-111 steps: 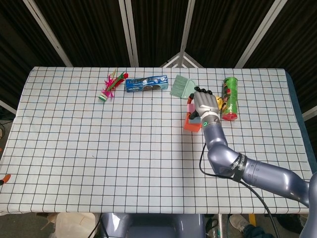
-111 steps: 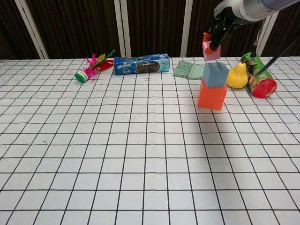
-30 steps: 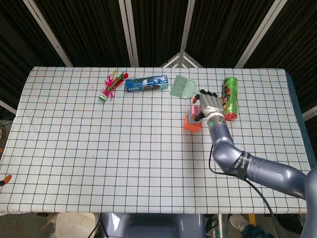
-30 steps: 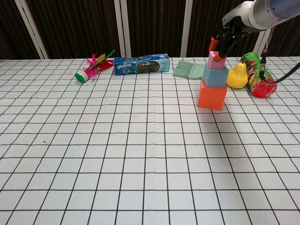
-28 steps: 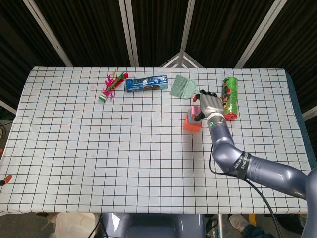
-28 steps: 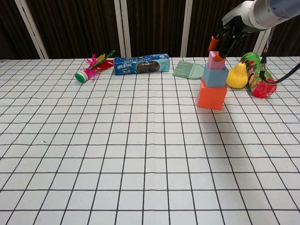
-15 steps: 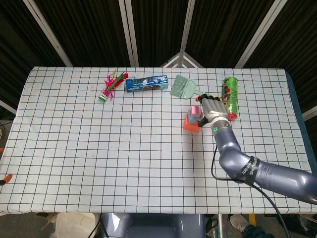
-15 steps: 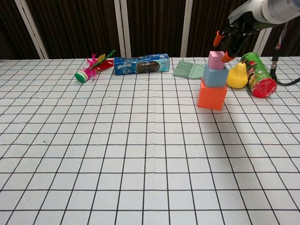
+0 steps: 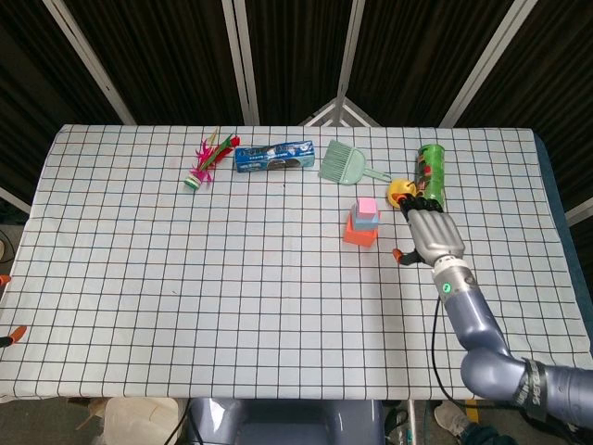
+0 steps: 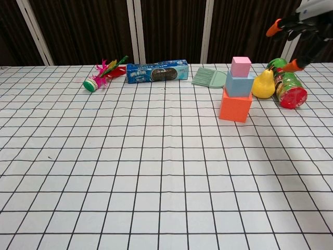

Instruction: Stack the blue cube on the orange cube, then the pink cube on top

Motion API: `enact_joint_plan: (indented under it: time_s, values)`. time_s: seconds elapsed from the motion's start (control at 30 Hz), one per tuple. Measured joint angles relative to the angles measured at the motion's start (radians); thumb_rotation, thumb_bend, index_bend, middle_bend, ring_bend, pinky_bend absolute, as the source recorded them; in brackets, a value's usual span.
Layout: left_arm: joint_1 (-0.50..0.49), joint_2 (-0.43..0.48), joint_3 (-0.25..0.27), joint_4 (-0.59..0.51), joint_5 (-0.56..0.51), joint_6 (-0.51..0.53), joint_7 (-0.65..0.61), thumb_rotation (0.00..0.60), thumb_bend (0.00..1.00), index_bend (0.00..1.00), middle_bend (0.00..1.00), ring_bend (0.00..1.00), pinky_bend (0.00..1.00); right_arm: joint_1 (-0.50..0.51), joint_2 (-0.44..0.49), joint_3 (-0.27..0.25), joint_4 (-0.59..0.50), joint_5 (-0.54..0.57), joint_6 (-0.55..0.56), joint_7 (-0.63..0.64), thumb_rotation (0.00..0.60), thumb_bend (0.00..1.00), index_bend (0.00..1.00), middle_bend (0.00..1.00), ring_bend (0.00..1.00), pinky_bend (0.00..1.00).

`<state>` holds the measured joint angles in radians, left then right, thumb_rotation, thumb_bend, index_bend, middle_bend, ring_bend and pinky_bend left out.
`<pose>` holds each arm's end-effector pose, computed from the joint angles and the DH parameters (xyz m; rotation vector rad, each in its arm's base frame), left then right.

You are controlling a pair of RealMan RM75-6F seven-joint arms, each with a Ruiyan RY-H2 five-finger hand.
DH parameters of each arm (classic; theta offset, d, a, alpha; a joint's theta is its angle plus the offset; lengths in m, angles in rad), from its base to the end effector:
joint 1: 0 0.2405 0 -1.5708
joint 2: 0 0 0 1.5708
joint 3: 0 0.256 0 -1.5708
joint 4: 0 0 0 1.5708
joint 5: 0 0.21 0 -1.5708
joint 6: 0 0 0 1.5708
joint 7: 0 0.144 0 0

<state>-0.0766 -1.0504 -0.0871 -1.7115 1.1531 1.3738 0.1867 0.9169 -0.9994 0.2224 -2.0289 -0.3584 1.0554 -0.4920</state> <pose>-0.3450 0.1767 0.1783 -1.1930 -1.0135 -0.5797 -0.1283 -0.3481 0.1275 1.5409 -1.2281 0.7293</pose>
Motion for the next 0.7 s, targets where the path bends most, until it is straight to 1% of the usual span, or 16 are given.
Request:
enact_joint_plan:
  time_s: [0.07,0.1,0.17,0.2,0.23,0.33,0.4,0.5,0.6,0.7]
  values:
    - [0.002,0.003,0.004,-0.002,0.012,0.001,-0.007,0.600,0.21,0.22,0.00,0.00,0.02,-0.072,0.005,-0.025,-0.021,-0.121,0.049,0.057,0.600,0.39,0.00,0.07,0.05,0.00]
    - [0.003,0.005,0.006,-0.003,0.017,0.001,-0.010,0.600,0.21,0.22,0.00,0.00,0.02,-0.121,0.006,-0.045,-0.028,-0.205,0.081,0.097,0.600,0.39,0.00,0.07,0.05,0.00]
    - [0.006,0.008,0.010,-0.006,0.030,0.005,-0.016,0.600,0.21,0.22,0.00,0.00,0.02,-0.198,0.003,-0.080,-0.030,-0.335,0.130,0.161,0.600,0.39,0.00,0.07,0.05,0.00]
    - [0.007,0.009,0.012,-0.008,0.034,0.007,-0.018,0.600,0.21,0.22,0.00,0.00,0.02,-0.251,0.000,-0.107,-0.025,-0.420,0.163,0.204,0.600,0.39,0.00,0.07,0.05,0.00]
    - [0.008,0.010,0.014,-0.009,0.039,0.009,-0.020,0.600,0.21,0.22,0.00,0.00,0.02,-0.292,-0.004,-0.129,-0.018,-0.483,0.188,0.235,0.600,0.39,0.00,0.07,0.05,0.00]
    - [0.012,0.011,0.018,-0.013,0.050,0.015,-0.023,0.600,0.21,0.22,0.00,0.00,0.02,-0.432,-0.028,-0.208,0.028,-0.675,0.279,0.334,0.600,0.38,0.00,0.07,0.04,0.00]
    - [0.014,0.011,0.020,-0.015,0.055,0.018,-0.023,0.600,0.21,0.22,0.00,0.00,0.02,-0.529,-0.055,-0.261,0.085,-0.787,0.355,0.388,0.600,0.36,0.00,0.07,0.04,0.00]
    - [0.015,0.011,0.023,-0.015,0.061,0.021,-0.021,0.600,0.21,0.22,0.00,0.00,0.02,-0.632,-0.104,-0.316,0.186,-0.889,0.462,0.424,0.600,0.33,0.00,0.06,0.03,0.00]
    - [0.015,0.010,0.024,-0.015,0.065,0.021,-0.020,0.600,0.21,0.22,0.00,0.00,0.02,-0.714,-0.149,-0.355,0.272,-0.954,0.534,0.420,0.600,0.31,0.00,0.05,0.02,0.00]
    - [0.014,0.009,0.025,-0.014,0.068,0.020,-0.018,0.600,0.21,0.22,0.00,0.00,0.02,-0.749,-0.162,-0.368,0.299,-0.979,0.558,0.391,0.600,0.29,0.00,0.05,0.02,0.00]
